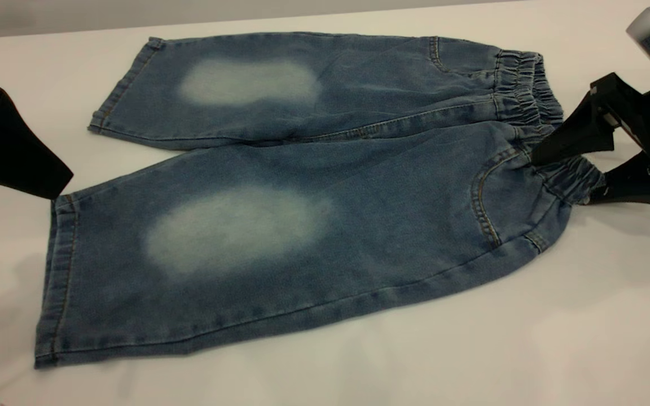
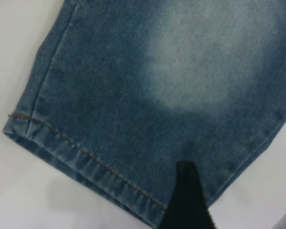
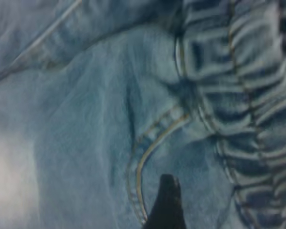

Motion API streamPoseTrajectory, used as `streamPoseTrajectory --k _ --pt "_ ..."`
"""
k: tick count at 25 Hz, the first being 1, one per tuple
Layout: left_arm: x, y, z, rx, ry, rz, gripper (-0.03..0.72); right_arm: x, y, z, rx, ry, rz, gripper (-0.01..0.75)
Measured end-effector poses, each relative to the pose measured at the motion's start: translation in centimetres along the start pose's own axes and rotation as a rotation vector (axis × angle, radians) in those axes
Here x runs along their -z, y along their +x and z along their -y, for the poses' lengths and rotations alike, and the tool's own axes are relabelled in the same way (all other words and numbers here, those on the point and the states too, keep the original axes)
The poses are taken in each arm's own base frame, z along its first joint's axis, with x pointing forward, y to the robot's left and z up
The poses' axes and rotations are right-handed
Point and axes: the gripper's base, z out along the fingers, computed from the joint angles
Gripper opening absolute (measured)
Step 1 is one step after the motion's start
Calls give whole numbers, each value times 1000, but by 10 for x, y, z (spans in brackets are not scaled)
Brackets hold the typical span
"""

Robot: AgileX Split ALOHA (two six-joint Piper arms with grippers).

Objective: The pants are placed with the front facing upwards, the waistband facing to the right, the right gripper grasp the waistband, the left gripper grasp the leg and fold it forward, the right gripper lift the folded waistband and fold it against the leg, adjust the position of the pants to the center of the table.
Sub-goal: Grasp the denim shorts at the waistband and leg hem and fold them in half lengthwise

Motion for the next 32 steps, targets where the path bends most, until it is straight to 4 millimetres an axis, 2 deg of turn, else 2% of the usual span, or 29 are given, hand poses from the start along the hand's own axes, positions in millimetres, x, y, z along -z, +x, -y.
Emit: streamPoseTrajectory --k 6,9,14,19,23,27,32 --pt "0 0 0 -3 0 -2 494 0 1 -1 15 -15 -15 545" --pt "0 0 0 -7 -2 -4 494 0 2 -1 15 -15 -16 509" --pt "-1 2 0 -10 -4 -11 494 0 2 -2 16 -28 -20 350" --pt "-16 21 3 -28 30 -90 494 0 2 -3 18 -39 -20 161" --pt "-25 33 4 -22 18 -116 494 0 1 -3 12 -41 -12 52" --pt "-33 39 2 -13 21 -146 494 0 0 -4 -5 -44 3 34" --pt "-49 57 3 -13 43 -233 494 0 0 -4 -8 -45 6 34"
